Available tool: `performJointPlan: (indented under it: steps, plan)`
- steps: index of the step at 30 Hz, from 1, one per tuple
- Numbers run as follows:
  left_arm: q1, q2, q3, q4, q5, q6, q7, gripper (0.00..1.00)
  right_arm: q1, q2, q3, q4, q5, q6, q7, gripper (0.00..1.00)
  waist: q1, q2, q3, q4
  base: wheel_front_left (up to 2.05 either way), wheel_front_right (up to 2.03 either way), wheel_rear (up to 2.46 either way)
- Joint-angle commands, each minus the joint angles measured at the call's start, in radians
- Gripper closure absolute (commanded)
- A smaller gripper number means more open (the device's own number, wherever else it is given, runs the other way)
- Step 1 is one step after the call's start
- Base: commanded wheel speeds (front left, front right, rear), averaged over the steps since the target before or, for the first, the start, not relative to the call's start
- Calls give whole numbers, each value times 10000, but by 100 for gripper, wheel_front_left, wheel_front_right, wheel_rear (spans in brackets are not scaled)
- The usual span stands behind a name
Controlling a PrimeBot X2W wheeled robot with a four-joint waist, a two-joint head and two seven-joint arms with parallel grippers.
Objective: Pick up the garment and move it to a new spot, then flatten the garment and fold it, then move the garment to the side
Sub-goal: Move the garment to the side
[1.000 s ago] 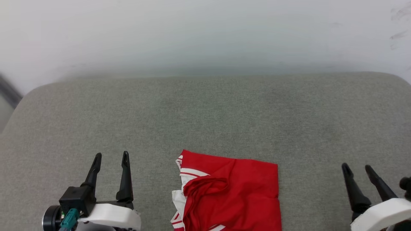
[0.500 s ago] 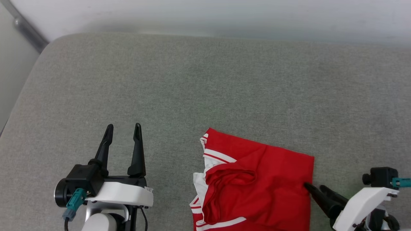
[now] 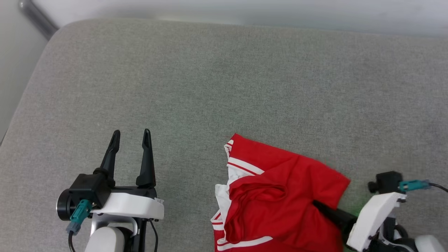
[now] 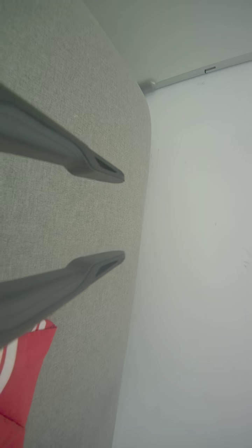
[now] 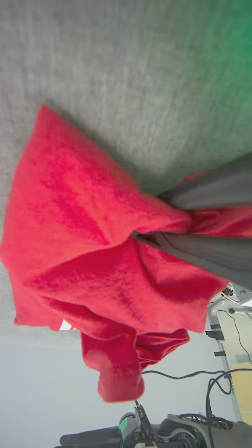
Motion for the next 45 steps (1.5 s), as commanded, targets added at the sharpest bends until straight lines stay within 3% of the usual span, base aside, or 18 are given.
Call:
performJointPlan:
  steps: [1,8,20,25,30,36,45]
  plan:
    - [-19,-39,126,130,88,-81,-23,0,186,90,460,277,-47,-44,18,100,0,0,-193,-44,0,0,0]
    - [273,42,395,201,352,-219,-23,0,-221,-285,747,54,-445,-35,-611,100,0,0,-822,-398,0,0,0]
    - [853,162,671,-374,562,-281,-23,0,-1225,-1816,1407,1127,-1962,-38,-516,100,0,0,-1525,-3128,0,0,0]
    - [767,178,595,-661,644,-311,-22,0,-2184,-2476,1761,1118,-2309,-36,-381,100,0,0,-1260,-4606,0,0,0]
    - [127,453,376,-1003,870,-490,98,0,-3504,-2789,1928,1407,-2593,-36,-714,100,0,0,-337,-5598,0,0,0]
    - [-1157,912,-67,-1679,1234,-791,602,0,-4978,-3232,1500,1951,-3103,-38,-1383,100,0,0,1385,-5829,0,0,0]
    - [-2607,1424,-532,-2452,1511,-1051,1010,0,-6511,-4049,314,3054,-4227,-38,-2170,100,0,0,3458,-5332,0,0,0]
